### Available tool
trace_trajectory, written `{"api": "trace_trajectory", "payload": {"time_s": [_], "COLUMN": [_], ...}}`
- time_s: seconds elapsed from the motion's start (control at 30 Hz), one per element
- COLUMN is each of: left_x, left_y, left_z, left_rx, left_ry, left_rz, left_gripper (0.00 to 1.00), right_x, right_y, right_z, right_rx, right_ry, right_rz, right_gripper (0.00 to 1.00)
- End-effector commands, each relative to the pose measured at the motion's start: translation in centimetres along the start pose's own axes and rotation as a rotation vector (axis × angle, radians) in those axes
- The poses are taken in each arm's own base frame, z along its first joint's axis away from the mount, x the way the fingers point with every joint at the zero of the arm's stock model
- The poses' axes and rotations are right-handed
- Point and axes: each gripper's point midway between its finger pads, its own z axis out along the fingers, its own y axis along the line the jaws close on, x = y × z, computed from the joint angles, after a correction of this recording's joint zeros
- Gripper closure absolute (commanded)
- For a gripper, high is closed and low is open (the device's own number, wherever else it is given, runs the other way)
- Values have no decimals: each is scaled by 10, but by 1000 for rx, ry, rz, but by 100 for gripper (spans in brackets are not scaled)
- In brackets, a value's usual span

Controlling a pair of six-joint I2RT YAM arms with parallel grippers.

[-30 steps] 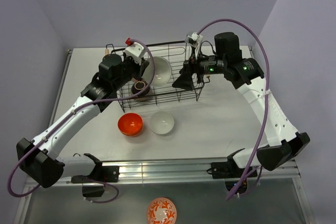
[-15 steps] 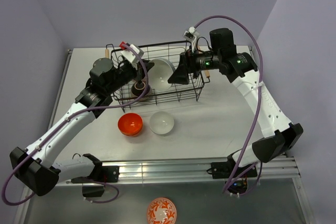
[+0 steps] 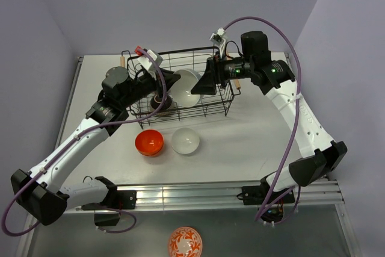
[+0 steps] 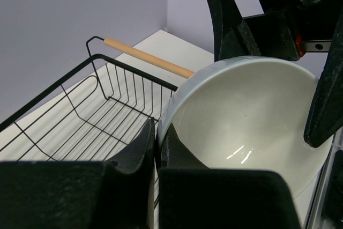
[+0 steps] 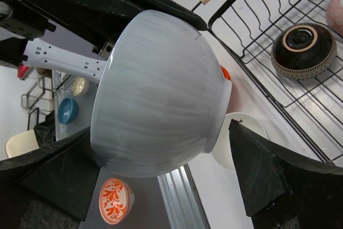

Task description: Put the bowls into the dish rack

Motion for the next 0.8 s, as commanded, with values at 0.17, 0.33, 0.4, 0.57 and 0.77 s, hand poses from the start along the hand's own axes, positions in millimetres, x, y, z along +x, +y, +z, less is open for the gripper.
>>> {"api": "trace_trajectory", "payload": {"time_s": [0.17, 0.33, 0.4, 0.57, 0.77], "left_x": [-56, -54, -52, -50, -48], "left_y": [-20, -19, -18, -14, -10], "left_z": [-1, 0, 1, 1, 2], "left_rx": [74, 69, 63, 38, 21], "left_ry": [-161, -154, -150, -147, -143], "left_rz": [7, 4, 6, 9, 25], "left_gripper": [100, 100, 100, 100, 100], "right_x": [-1, 3, 3, 8, 9], "right_y": [16, 18, 18, 18, 16], "right_z": [1, 4, 4, 5, 7], "right_rx": [-75, -107, -108, -120, -131], "right_ry": [2, 22, 24, 48, 64], "right_rz": [9, 35, 36, 53, 65], "right_gripper": [3, 15, 22, 49, 88]}}
